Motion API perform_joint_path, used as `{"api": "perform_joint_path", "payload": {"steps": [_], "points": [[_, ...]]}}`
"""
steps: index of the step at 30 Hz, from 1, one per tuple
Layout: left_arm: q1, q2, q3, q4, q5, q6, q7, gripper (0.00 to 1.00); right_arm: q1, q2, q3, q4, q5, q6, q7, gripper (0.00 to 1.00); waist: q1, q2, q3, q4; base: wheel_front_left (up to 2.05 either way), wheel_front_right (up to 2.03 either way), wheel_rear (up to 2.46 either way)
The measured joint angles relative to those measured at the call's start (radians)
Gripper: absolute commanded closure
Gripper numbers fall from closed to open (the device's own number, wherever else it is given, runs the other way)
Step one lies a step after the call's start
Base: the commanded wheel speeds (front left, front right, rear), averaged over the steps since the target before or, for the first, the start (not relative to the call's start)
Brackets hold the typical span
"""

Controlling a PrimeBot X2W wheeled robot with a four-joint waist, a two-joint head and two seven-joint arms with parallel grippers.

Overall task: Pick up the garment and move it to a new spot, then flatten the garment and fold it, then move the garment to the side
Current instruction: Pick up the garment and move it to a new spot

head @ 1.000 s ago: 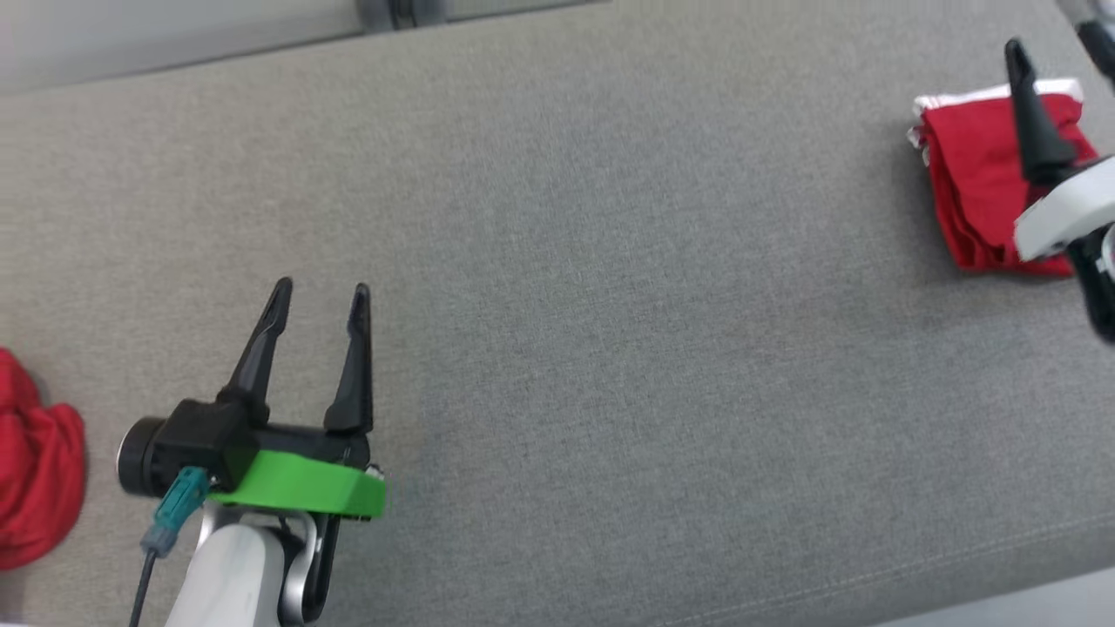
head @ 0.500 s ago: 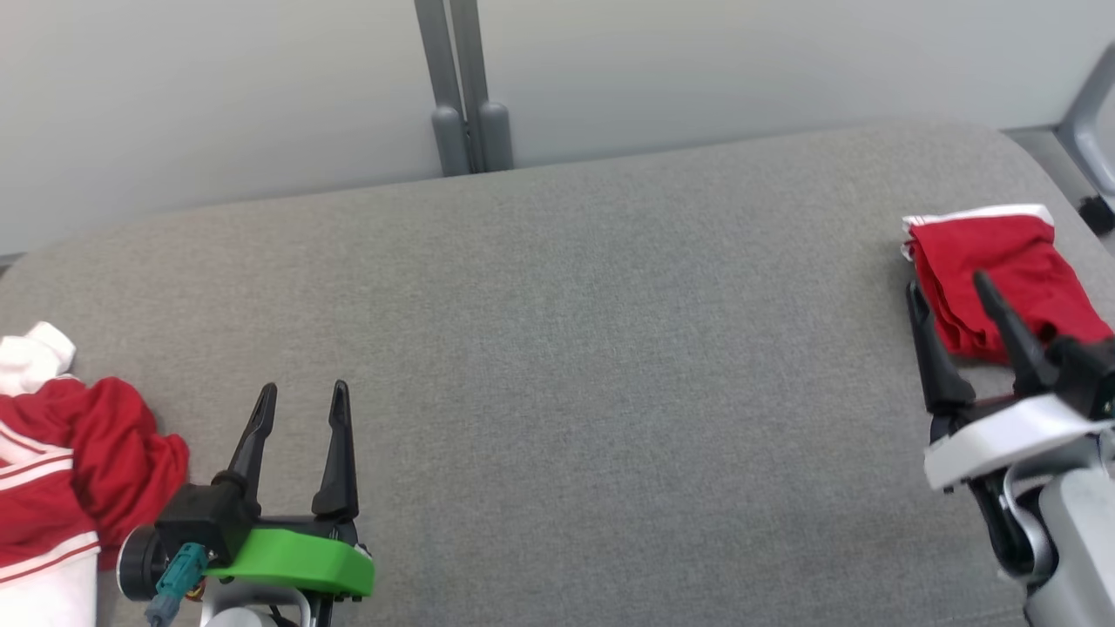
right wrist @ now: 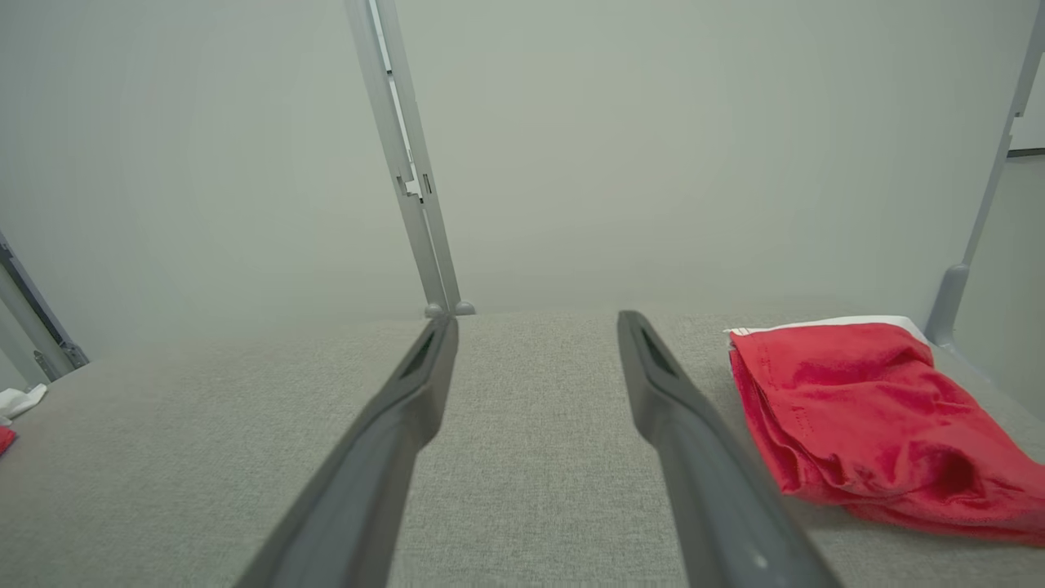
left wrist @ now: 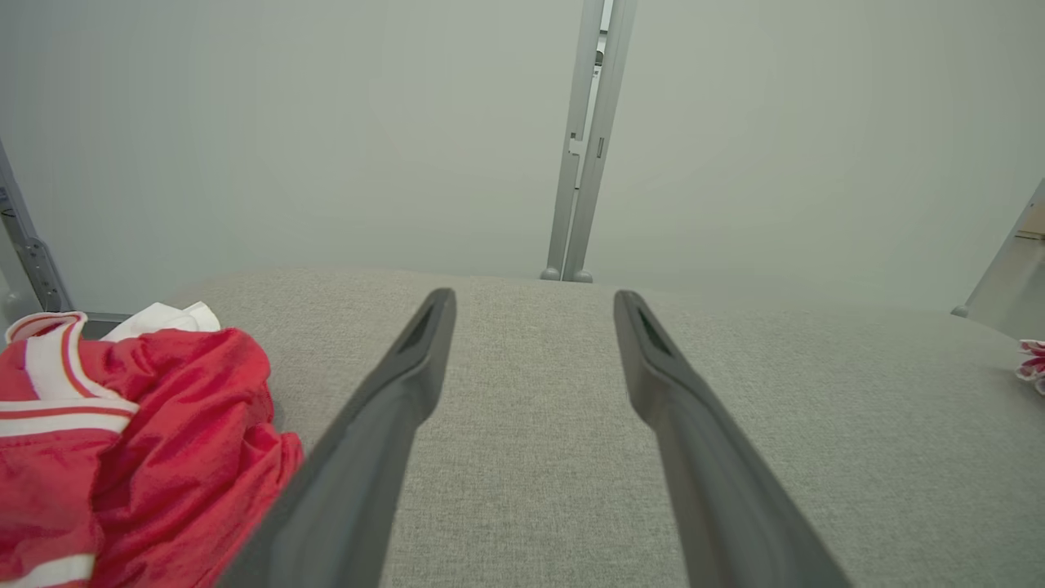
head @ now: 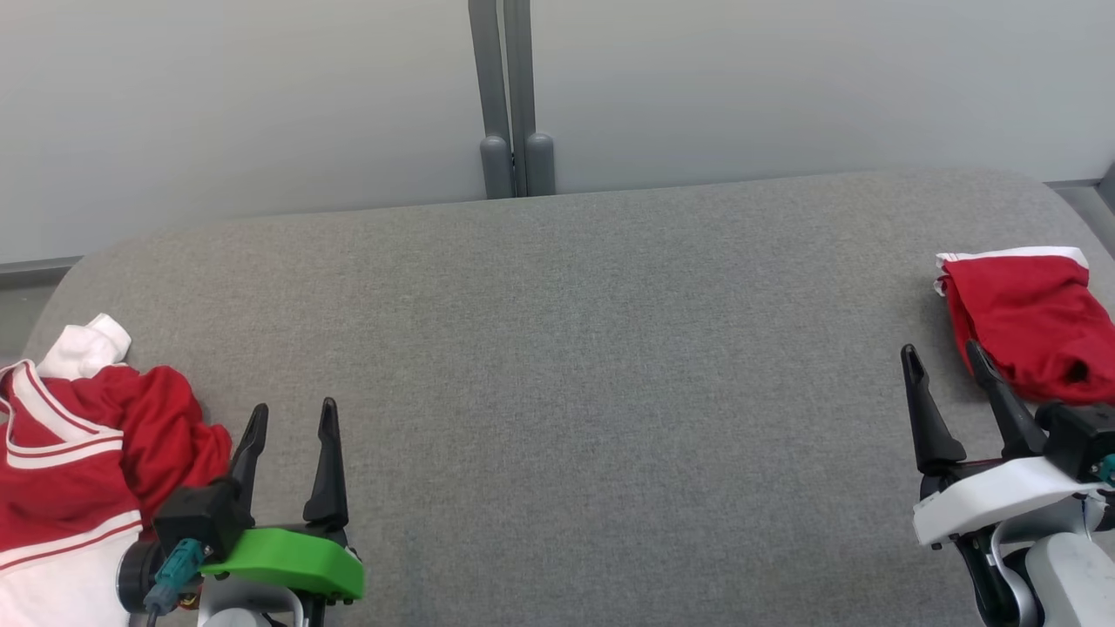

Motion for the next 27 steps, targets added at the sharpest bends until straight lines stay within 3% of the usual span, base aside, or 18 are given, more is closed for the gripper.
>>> {"api": "perform_joint_path", "payload": {"steps": [27], "points": [[-0.027, -0.033, 0.02, 0.038, 0.032, -0.037, 0.0, 0.0, -0.022, 0.012, 0.023, 0.021, 0.002, 0.0, 0.0, 0.0, 0.0, 0.0, 0.025, -0.009, 0.0, 0.0, 0.0]]}}
